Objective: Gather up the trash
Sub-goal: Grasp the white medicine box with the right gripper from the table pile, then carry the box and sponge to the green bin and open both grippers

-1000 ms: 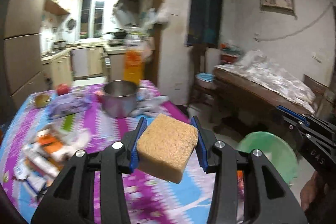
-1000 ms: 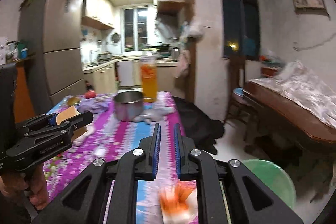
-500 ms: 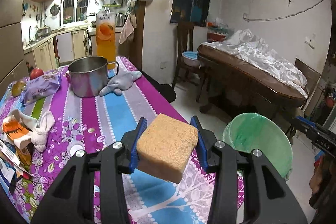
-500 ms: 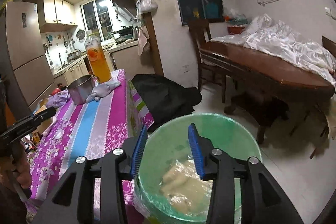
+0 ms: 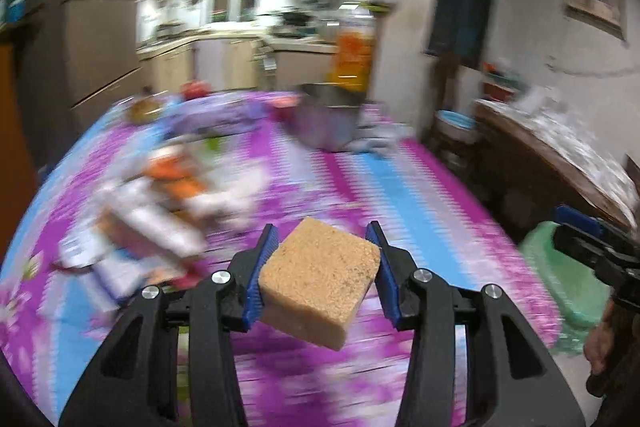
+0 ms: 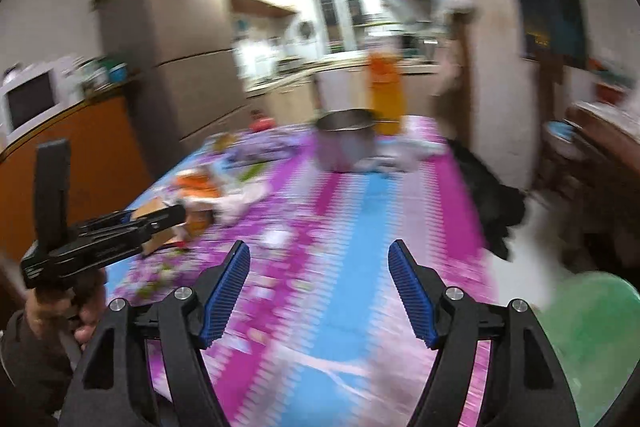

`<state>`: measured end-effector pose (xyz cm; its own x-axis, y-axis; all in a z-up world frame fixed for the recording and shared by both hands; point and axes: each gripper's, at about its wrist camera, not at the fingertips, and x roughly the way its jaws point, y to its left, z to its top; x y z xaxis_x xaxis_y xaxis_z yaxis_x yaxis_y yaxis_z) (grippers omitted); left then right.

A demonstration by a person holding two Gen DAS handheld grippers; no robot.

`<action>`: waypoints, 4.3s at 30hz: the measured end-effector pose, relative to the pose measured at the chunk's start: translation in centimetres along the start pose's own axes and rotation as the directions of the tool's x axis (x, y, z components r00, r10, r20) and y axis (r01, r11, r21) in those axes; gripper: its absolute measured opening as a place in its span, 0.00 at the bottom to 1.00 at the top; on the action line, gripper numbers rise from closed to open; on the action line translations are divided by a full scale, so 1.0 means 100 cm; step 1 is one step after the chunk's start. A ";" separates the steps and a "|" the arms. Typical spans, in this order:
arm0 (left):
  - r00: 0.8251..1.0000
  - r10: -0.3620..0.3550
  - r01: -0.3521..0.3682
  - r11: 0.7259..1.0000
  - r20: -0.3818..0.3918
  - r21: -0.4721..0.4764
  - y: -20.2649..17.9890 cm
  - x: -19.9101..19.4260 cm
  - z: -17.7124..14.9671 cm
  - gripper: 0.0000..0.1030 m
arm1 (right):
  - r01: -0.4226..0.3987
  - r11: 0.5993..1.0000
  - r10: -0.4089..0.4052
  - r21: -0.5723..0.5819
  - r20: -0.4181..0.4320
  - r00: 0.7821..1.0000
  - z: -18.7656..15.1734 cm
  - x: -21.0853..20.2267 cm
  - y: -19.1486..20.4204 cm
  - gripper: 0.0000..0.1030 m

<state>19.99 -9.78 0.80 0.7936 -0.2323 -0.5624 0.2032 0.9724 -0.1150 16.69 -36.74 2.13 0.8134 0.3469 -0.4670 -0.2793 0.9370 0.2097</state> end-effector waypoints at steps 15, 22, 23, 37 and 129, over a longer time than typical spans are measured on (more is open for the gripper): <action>0.972 0.222 -0.235 0.920 -0.079 -0.312 0.196 -0.021 -0.025 0.43 | -0.286 0.938 0.266 -0.195 -0.123 0.956 0.020 0.130 0.161 0.70; 0.979 0.188 -0.204 0.929 -0.081 -0.309 0.209 -0.010 -0.029 0.43 | -0.326 0.918 0.292 -0.225 -0.172 0.941 0.012 0.162 0.179 0.70; 0.979 0.186 -0.203 0.928 -0.083 -0.314 0.211 -0.007 -0.030 0.43 | -0.333 0.914 0.296 -0.231 -0.179 0.938 0.012 0.165 0.180 0.70; 0.979 0.175 -0.198 0.934 -0.101 -0.298 0.209 0.008 -0.034 0.43 | -0.306 0.871 0.208 -0.384 -0.275 0.939 0.023 0.244 0.246 0.40; 0.836 -0.372 0.507 0.806 -0.404 0.306 -0.382 0.129 -0.045 0.42 | 0.611 0.727 -0.505 0.312 -0.360 0.784 -0.117 -0.135 -0.282 0.19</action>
<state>19.90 -49.78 -5.78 0.3558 -0.5464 -0.7582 0.7411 0.6593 -0.1273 7.60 -67.35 -7.55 0.5950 -0.1863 -0.7818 0.4532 0.8811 0.1350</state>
